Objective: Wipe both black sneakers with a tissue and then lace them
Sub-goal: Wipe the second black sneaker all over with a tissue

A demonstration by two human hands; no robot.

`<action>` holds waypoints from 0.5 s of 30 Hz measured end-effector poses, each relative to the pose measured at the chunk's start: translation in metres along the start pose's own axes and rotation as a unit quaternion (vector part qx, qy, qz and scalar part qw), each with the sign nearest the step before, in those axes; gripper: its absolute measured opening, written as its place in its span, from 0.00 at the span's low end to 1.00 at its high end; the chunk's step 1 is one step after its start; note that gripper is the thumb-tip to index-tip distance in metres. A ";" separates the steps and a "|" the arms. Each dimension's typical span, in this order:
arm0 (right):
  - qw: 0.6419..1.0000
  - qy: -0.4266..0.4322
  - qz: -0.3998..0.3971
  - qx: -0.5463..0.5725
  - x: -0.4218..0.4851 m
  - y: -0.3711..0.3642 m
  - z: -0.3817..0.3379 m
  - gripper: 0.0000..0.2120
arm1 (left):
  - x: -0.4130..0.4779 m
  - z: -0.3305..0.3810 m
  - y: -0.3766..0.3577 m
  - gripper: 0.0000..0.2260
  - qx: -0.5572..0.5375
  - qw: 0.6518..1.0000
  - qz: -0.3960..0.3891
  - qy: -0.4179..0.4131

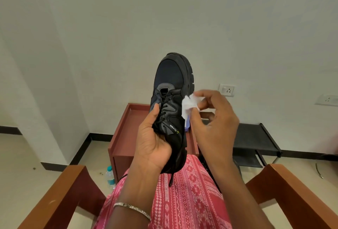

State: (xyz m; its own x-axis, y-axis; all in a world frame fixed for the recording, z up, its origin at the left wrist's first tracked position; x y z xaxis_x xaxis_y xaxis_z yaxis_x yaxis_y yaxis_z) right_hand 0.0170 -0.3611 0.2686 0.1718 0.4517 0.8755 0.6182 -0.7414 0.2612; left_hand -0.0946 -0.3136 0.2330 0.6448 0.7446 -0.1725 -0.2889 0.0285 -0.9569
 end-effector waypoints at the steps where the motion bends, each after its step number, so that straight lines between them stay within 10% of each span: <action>1: 1.000 0.003 -0.011 -0.001 0.000 -0.005 0.000 0.20 | -0.001 -0.001 0.000 0.17 0.003 1.000 -0.004 0.004; 10: 0.978 0.031 -0.200 0.045 -0.060 -0.006 -0.019 0.20 | -0.002 0.008 0.007 0.18 0.004 1.000 -0.001 0.012; 15: 0.979 0.093 -0.178 -0.009 -0.062 -0.004 -0.017 0.17 | -0.002 0.007 0.005 0.18 -0.011 1.000 0.006 0.017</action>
State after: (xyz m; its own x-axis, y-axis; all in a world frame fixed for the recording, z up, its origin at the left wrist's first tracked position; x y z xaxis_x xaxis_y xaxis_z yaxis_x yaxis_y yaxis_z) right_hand -0.0099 -0.3946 0.2200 -0.1970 0.5865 0.7856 0.5988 -0.5625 0.5701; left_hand -0.1020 -0.3102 0.2297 0.6649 0.7221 -0.1913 -0.2818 0.0053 -0.9594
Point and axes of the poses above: each hand's wrist, its own x-axis towards the middle knuckle, its own y-axis out of the back of the hand, z = x × y, the point moved 2 cm from there along x, towards the middle knuckle, and after that the axes turned 14 degrees about y, right-handed, at the moved point
